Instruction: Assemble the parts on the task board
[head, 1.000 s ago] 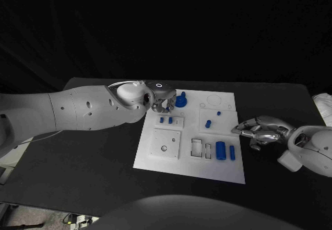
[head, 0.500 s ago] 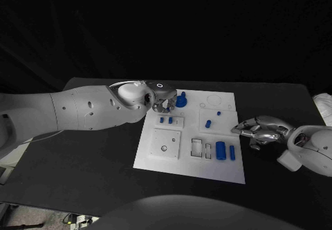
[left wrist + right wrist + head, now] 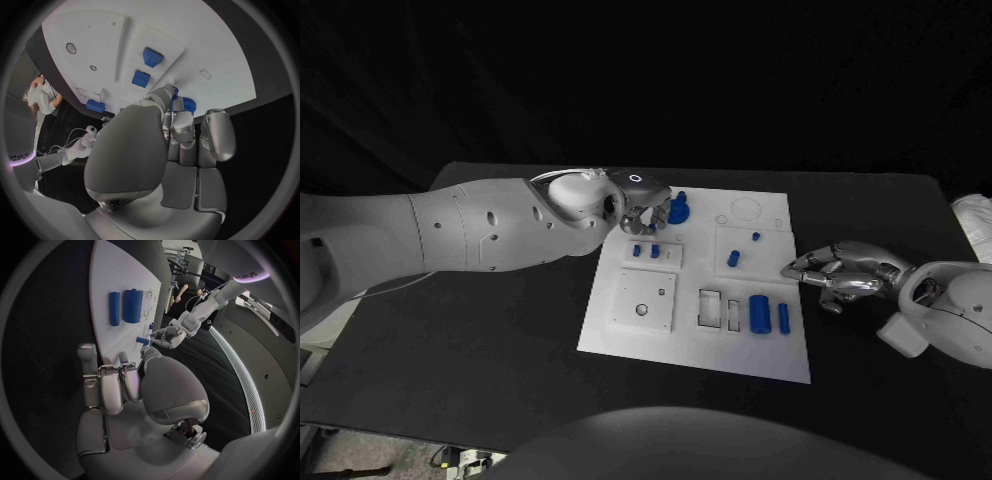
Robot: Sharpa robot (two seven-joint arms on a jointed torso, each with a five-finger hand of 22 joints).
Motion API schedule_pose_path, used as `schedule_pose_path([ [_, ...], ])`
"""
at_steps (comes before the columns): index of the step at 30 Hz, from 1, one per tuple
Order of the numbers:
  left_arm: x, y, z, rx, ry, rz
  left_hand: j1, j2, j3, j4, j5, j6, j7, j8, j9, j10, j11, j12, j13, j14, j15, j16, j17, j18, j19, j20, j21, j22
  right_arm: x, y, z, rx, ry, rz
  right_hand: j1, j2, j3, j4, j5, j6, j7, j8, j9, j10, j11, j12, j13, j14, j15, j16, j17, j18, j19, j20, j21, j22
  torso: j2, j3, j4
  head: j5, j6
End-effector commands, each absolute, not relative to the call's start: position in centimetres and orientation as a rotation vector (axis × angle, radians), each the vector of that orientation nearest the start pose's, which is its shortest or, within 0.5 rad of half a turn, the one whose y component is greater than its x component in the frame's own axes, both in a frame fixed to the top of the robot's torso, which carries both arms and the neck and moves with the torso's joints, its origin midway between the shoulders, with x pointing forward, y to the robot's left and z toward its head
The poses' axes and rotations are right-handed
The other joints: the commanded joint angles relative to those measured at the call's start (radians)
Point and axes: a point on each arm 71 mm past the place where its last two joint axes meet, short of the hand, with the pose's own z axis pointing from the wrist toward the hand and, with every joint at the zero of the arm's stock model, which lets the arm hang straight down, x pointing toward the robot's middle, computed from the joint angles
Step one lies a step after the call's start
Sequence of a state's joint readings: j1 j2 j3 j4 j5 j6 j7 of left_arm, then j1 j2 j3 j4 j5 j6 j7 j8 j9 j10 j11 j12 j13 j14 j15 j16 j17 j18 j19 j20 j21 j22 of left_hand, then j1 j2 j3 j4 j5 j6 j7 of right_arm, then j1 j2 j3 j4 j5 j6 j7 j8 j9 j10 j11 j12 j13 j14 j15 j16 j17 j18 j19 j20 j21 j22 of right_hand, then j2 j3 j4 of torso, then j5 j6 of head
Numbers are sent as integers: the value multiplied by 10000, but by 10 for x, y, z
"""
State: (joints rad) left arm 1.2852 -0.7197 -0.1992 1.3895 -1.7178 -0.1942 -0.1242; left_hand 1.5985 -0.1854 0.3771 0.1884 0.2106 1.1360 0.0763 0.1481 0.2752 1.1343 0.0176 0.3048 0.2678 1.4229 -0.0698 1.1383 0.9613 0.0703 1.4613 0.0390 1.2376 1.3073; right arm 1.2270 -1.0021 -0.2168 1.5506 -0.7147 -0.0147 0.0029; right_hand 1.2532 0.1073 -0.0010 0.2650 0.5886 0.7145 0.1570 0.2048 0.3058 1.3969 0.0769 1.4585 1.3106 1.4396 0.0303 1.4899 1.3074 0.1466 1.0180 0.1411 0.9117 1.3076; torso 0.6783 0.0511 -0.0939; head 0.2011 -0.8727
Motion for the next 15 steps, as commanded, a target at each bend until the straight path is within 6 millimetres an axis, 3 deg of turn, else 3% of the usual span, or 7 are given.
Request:
schedule_pose_path([
  [1,499,174,-216,5589,17449,-4161,48,31,79,3,-29,-61,15,-56,-13,49,-6,25,5,-62,6,-55,-16,-12,-82,15,-39,1709,441,-266,-250,4776,21839,9872,45,-23,77,-2,49,66,-5,15,-1,-66,-18,-52,1447,-31,-2,-36,1582,37,-38,15,-55,536,-3,4,5,-9,1],
  [15,498,176,-218,5637,17719,-4017,37,-2,64,0,-40,-55,15,-67,-20,98,-6,15,-2,-98,13,-115,-95,0,-111,21,-110,1692,441,-266,-251,4774,21860,9869,53,-23,87,-8,51,69,-4,16,-1,-69,-17,-54,1445,-28,-2,-34,1585,37,-39,15,-61,536,-11,1,10,-17,1],
])
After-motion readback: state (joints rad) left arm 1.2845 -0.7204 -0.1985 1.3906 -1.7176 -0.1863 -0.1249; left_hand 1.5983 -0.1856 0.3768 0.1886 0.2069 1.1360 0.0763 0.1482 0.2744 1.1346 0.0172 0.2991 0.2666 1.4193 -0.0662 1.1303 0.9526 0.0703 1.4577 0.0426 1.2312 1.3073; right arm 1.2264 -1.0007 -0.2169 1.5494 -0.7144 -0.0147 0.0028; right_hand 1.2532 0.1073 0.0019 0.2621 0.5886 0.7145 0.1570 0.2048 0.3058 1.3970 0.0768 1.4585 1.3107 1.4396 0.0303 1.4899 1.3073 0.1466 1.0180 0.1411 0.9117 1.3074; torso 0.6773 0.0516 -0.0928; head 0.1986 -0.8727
